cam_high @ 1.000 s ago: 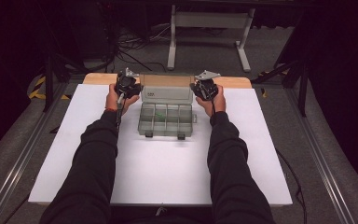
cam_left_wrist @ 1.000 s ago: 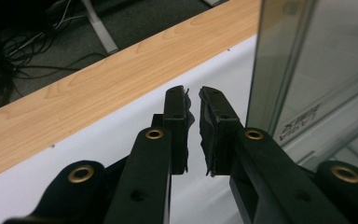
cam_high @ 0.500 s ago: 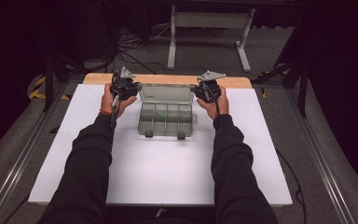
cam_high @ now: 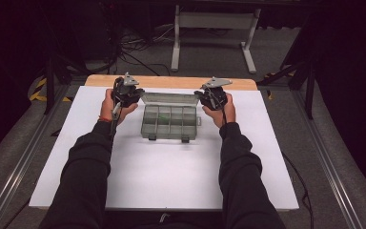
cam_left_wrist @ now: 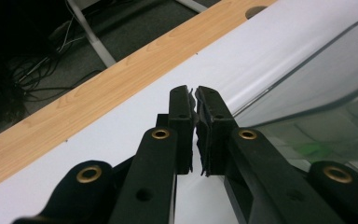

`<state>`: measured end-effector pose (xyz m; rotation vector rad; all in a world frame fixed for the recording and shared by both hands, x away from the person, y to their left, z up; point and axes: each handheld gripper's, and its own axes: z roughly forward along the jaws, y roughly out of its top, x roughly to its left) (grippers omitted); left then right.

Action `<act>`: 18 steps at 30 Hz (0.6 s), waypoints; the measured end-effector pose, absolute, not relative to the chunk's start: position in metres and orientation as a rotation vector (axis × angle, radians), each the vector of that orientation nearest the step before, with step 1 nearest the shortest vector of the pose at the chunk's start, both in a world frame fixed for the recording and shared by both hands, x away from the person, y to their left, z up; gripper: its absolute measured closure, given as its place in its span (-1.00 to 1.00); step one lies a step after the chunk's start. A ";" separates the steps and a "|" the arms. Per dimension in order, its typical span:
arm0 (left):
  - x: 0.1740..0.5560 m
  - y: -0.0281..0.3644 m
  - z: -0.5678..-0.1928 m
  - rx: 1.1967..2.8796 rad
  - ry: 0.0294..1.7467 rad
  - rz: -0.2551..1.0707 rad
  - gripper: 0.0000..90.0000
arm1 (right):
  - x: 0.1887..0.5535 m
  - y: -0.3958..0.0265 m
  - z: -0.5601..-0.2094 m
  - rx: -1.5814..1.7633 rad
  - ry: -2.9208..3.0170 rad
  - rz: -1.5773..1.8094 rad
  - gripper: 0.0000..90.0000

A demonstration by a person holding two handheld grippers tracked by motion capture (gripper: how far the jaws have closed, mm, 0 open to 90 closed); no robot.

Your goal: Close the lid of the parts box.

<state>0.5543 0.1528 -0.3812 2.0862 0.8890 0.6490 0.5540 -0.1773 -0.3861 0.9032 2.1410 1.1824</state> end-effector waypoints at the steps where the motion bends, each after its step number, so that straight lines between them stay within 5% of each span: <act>1: 0.553 0.154 -0.381 2.094 0.878 0.656 0.89 | 0.553 -0.177 -0.386 0.895 2.154 1.174 1.00; 18: 0.520 0.150 -0.381 2.144 0.741 0.667 0.89 | 0.525 -0.173 -0.388 0.788 2.264 1.148 1.00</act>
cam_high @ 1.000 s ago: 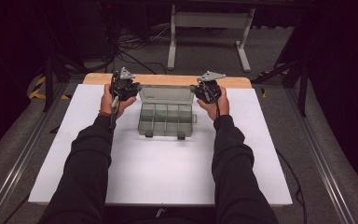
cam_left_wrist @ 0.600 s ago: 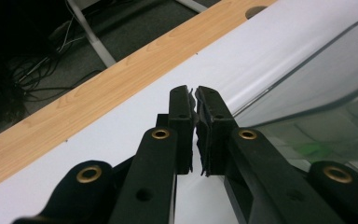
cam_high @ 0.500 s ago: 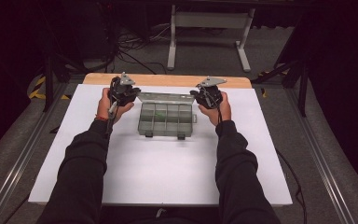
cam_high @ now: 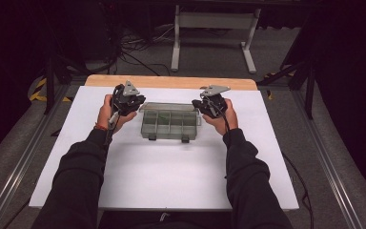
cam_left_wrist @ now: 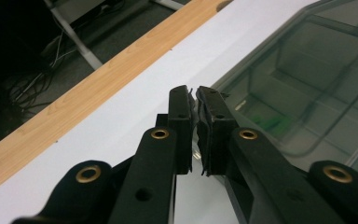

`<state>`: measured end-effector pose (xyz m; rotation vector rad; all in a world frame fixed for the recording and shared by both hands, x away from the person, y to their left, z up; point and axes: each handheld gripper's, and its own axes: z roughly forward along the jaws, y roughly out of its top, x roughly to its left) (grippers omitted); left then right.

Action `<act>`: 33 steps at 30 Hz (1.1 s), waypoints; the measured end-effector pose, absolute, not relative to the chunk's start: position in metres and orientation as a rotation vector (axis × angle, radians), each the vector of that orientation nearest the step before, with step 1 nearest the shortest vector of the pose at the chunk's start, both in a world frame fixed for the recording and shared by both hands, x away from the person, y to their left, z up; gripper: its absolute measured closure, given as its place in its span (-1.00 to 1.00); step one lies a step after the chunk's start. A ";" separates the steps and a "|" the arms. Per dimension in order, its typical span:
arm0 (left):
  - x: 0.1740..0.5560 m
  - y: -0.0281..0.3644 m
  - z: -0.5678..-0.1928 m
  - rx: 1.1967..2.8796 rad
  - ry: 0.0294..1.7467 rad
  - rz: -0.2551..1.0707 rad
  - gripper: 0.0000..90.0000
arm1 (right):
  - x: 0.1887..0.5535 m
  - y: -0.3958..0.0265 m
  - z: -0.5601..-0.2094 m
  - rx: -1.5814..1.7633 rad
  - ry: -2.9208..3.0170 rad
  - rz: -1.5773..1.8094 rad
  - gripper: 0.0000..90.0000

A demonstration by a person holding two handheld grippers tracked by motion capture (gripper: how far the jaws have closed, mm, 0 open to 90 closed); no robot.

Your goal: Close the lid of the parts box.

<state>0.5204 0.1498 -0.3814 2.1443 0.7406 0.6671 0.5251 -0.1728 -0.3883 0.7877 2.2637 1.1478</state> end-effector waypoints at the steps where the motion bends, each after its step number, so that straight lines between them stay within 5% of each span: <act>1: 0.518 0.149 -0.383 2.154 0.732 0.672 0.89 | 0.523 -0.172 -0.389 0.782 2.268 1.146 1.00; 33: 0.470 0.162 -0.420 2.128 0.628 0.602 0.87 | 0.473 -0.173 -0.412 0.719 2.320 1.138 0.97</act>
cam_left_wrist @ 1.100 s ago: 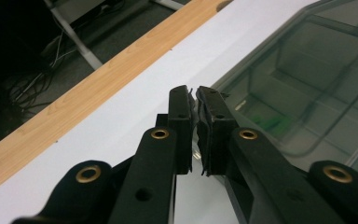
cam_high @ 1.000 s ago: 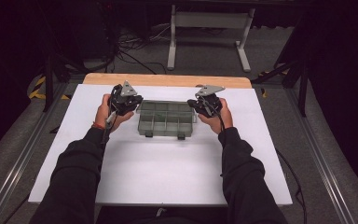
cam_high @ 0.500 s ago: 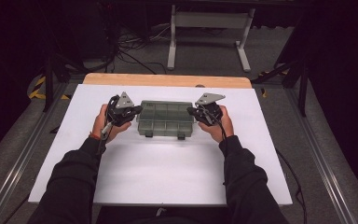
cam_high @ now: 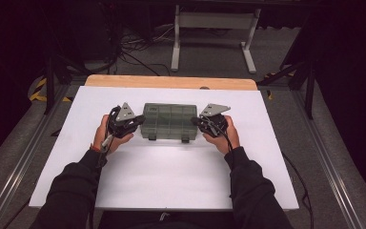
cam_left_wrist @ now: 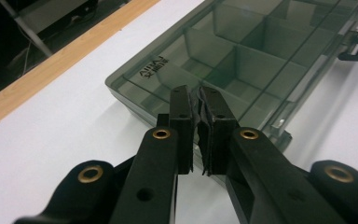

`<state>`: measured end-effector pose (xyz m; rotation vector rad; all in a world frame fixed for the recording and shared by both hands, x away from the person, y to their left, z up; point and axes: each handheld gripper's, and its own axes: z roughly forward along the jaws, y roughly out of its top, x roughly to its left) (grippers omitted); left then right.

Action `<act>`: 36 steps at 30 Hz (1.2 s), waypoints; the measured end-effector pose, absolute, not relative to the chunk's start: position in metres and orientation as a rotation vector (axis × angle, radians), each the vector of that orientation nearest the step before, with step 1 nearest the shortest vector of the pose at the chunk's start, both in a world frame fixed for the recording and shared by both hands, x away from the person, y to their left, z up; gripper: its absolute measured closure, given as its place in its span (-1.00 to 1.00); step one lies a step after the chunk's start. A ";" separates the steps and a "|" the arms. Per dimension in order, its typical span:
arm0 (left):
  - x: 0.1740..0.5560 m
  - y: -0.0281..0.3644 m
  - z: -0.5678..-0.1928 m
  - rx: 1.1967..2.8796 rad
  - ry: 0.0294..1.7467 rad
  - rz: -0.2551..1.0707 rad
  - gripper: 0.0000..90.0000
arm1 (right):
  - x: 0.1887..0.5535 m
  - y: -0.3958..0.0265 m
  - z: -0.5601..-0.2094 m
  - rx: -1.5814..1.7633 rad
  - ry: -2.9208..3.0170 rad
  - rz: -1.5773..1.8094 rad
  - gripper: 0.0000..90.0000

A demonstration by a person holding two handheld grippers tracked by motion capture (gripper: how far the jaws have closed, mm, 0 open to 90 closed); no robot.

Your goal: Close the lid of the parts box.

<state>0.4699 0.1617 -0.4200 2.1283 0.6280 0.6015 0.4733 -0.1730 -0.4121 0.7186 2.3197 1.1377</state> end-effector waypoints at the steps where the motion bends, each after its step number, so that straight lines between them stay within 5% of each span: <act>1: 0.469 0.161 -0.421 2.130 0.627 0.602 0.87 | 0.472 -0.173 -0.413 0.716 2.321 1.131 0.97; 36: 0.461 0.151 -0.440 2.100 0.635 0.590 0.91 | 0.458 -0.170 -0.432 0.733 2.294 1.191 1.00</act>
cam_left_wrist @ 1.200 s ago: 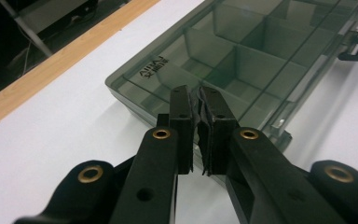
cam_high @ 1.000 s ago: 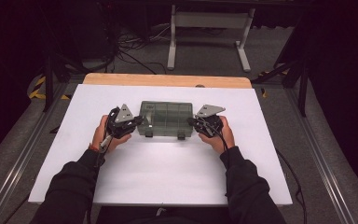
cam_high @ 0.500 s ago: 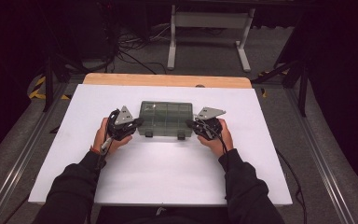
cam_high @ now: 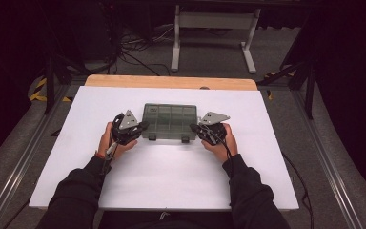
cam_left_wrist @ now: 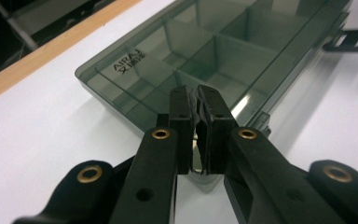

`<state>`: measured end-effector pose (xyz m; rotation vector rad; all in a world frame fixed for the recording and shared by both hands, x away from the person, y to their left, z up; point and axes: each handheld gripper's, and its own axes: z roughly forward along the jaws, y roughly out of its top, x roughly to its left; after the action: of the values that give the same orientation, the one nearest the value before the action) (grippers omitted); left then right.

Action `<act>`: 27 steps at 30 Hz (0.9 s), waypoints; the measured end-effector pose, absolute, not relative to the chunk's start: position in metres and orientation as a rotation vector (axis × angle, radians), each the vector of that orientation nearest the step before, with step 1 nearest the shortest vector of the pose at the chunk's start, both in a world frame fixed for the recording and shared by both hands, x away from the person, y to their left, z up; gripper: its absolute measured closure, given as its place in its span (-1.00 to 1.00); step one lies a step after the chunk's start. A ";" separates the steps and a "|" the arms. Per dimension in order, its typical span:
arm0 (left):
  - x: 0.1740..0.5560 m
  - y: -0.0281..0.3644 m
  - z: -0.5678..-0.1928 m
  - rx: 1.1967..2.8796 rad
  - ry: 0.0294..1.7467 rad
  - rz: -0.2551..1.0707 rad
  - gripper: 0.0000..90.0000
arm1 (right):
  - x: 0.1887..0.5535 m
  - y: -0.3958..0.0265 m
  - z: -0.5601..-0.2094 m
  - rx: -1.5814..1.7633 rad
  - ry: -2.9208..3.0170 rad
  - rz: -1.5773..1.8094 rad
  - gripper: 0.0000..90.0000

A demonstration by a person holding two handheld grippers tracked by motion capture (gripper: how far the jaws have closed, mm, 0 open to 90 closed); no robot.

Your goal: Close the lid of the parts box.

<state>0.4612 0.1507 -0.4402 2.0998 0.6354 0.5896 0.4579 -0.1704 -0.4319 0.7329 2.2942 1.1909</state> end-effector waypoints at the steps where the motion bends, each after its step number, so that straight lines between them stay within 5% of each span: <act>1: 0.462 0.150 -0.441 2.097 0.630 0.581 0.91 | 0.458 -0.170 -0.432 0.733 2.294 1.191 1.00; 15: 0.463 0.157 -0.442 2.068 0.640 0.542 0.93 | 0.456 -0.169 -0.433 0.728 2.276 1.179 1.00; 27: 0.451 0.163 -0.430 2.043 0.593 0.578 0.82 | 0.446 -0.173 -0.425 0.708 2.226 1.222 0.78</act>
<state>0.4508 0.1630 -0.4303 2.0434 0.5926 0.5783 0.4461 -0.1725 -0.4249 0.7079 2.2263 1.2217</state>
